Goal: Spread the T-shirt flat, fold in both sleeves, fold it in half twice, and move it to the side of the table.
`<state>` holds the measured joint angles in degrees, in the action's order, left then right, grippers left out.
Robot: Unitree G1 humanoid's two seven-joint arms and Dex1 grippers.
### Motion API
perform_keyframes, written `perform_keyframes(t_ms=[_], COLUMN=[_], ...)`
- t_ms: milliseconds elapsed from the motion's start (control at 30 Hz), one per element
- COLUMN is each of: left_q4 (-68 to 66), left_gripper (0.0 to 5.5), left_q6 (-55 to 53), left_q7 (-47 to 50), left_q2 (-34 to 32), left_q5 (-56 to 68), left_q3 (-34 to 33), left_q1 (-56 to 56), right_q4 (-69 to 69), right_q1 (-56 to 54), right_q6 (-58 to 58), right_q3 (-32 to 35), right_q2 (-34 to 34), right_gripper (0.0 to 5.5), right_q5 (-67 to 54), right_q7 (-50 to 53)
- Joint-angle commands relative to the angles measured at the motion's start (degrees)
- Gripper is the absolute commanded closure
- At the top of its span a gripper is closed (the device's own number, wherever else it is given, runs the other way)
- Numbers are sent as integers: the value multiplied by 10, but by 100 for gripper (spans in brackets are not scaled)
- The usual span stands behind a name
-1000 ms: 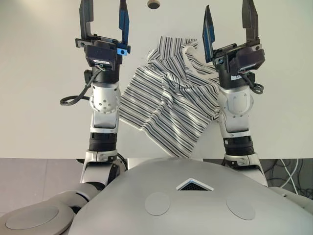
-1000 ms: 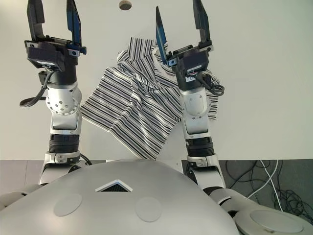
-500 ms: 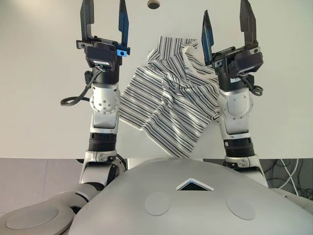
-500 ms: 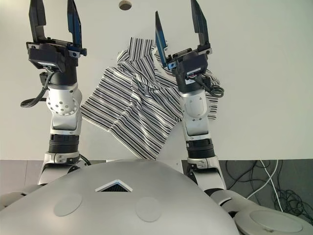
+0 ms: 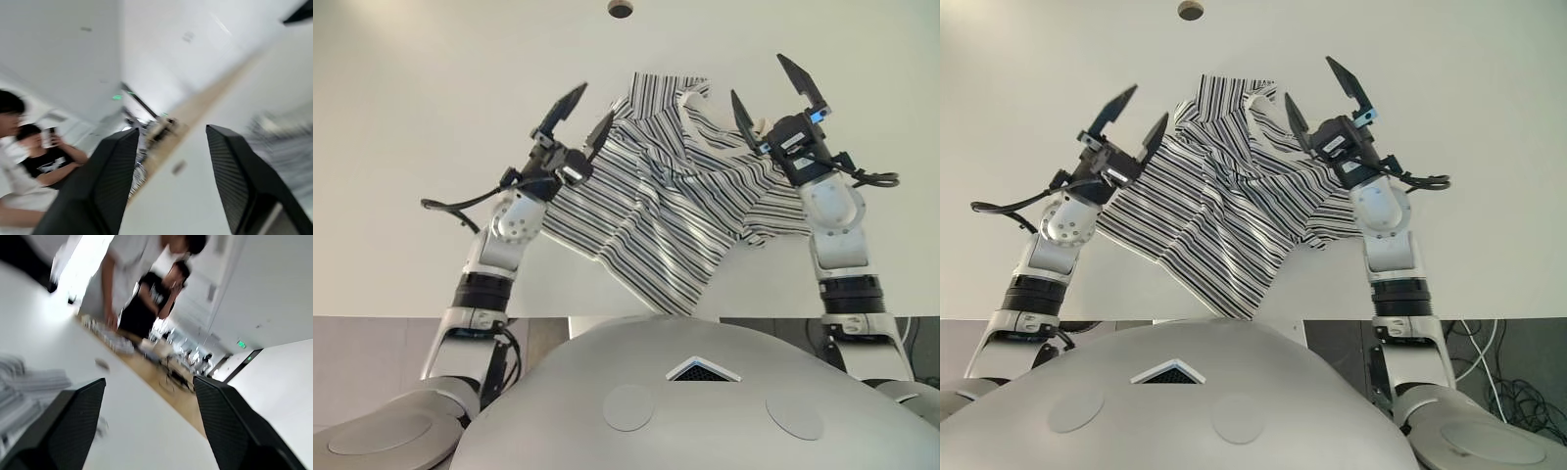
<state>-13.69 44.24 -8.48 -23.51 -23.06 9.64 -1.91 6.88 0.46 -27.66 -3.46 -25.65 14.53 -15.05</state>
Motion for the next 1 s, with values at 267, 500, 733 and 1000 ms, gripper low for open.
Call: perform_keyframes(t_ms=[267,500,733,1000], left_q4=[-50,-59,-44,83], left_gripper=[298,298,298,298], left_q6=[31,35,32,-39], left_q7=[-69,-80,-91,-183], left_q2=[-99,-130,-150,-145], left_q5=[-36,-90,-94,87], left_q3=[47,87,112,128], left_q1=[-11,-27,-48,-101], right_q4=[136,315,549,684], right_q1=[-98,-185,-365,-484], right_q6=[5,-27,-27,38], right_q3=[-93,-151,-224,-278], right_q2=[-83,-107,-21,67], right_gripper=[215,215,215,215], right_q5=[84,121,176,227], right_q7=[-112,-148,-89,-5])
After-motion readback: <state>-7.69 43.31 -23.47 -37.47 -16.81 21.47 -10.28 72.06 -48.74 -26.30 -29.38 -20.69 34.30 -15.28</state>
